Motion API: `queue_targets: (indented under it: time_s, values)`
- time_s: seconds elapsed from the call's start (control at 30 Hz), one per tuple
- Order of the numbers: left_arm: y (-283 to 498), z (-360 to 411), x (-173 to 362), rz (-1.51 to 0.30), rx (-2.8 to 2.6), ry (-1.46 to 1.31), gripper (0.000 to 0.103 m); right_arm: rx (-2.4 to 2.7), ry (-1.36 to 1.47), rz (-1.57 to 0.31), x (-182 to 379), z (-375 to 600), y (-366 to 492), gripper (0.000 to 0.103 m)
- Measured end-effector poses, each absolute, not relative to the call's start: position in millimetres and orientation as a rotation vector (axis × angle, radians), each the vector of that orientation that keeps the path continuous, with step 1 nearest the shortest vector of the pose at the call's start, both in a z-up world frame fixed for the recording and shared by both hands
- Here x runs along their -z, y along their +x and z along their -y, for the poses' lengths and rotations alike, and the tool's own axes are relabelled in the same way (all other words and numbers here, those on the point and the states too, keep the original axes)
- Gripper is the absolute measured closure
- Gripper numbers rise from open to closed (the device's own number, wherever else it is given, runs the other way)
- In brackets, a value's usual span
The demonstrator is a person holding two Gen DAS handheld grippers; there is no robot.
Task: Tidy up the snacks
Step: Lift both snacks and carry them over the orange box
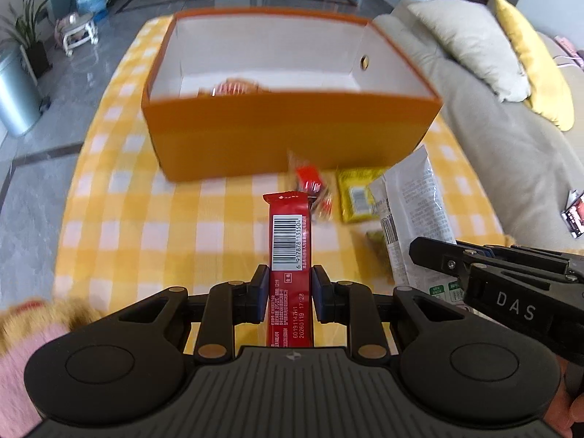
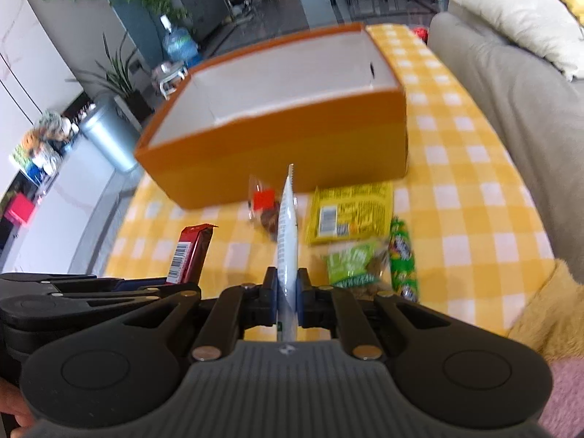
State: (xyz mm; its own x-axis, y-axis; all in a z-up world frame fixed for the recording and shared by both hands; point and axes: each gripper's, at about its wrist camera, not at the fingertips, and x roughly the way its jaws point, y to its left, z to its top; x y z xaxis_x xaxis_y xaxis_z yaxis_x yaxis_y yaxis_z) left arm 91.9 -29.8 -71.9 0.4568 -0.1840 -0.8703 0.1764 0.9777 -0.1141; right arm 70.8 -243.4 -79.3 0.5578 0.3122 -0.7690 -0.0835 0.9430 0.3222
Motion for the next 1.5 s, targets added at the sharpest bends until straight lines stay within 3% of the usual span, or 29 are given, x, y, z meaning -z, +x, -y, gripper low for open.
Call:
queue_targets:
  time_s: [0.53,0.87,1.1,1.5]
  values:
    - [155,44,-4,-0.900,0.262,0.068,0.077,-0.290,0.173,-0.772,4,264,111,0.098]
    - [216,42,-9,-0.907,0.242,-0.015,0.077,-0.270,0.164,-0.730,-23,291,187,0.098]
    - [254,51,8,-0.948,0.257,-0.025,0.077,-0.275,0.156,-0.779,-12,283,245,0.098]
    - [294,55,76,-1.114,0.235,-0.018,0.077,-0.258,0.082,-0.966,59,247,296,0.098]
